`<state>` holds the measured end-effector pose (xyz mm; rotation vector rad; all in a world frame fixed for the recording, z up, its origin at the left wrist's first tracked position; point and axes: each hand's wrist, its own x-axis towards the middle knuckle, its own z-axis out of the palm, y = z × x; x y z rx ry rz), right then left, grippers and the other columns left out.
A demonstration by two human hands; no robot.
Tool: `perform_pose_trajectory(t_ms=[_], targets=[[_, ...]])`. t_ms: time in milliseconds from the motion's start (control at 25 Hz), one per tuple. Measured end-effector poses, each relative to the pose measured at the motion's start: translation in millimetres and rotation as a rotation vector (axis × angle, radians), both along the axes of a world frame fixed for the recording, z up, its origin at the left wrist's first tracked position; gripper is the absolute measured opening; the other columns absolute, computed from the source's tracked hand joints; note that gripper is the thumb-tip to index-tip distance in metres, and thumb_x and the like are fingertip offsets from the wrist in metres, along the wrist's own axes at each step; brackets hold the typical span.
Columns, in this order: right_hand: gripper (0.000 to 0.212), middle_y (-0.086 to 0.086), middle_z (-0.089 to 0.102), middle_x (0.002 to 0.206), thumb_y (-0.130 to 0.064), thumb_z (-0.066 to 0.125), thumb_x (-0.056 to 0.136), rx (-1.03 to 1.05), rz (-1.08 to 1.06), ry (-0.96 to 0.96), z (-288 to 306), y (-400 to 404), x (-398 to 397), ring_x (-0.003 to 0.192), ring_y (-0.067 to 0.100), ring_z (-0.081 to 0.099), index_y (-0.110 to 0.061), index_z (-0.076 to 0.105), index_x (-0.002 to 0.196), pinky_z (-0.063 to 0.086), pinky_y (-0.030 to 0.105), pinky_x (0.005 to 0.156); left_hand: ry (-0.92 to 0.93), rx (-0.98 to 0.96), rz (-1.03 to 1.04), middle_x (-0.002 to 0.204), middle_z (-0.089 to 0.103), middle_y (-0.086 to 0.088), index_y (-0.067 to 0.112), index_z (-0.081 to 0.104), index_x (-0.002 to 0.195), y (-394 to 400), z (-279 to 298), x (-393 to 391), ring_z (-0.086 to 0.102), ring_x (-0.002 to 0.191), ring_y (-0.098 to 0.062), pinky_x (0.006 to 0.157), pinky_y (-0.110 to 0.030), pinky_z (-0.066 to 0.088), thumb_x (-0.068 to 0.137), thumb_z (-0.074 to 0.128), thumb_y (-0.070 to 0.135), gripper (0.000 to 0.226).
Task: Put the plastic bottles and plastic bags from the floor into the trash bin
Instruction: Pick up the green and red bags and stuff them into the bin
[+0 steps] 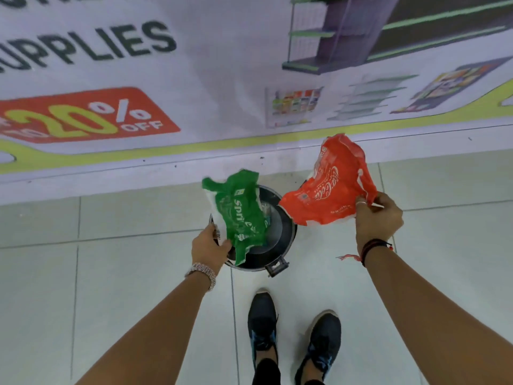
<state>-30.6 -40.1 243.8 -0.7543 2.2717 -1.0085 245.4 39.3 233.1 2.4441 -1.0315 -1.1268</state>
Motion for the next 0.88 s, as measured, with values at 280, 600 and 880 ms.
perform_pose_trajectory(t_ms=[280,600,880], targets=[[0.013,0.015,0.072,0.084,-0.015,0.064,0.071,0.029,0.016,0.007,-32,-10,6,0.065,0.021,0.061,-0.009,0.069,0.081,0.061,0.046,0.074,-0.042,0.235,-0.159,0.091,0.07,-0.019,0.001,0.064,0.09,3,-61,-22,0.066,0.084,-0.034,0.066,-0.03,0.049,0.081,0.057,0.003,0.012],[0.018,0.008,0.065,0.072,-0.017,0.064,0.069,-0.001,0.034,0.026,-71,-40,-7,0.06,0.018,0.056,-0.008,0.071,0.083,0.061,0.047,0.071,-0.008,0.342,-0.094,0.107,0.064,-0.022,0.0,0.061,0.104,-32,-149,-34,0.066,0.091,-0.037,0.081,-0.043,0.058,0.08,0.057,0.0,0.025],[0.01,0.007,0.059,0.073,-0.005,0.061,0.073,-0.18,0.156,0.017,-54,-31,19,0.064,0.013,0.049,-0.01,0.066,0.08,0.046,0.021,0.062,0.109,0.22,-0.057,0.109,0.068,-0.018,0.01,0.059,0.119,-5,-137,-24,0.067,0.092,-0.035,0.081,-0.035,0.056,0.085,0.058,0.011,0.034]])
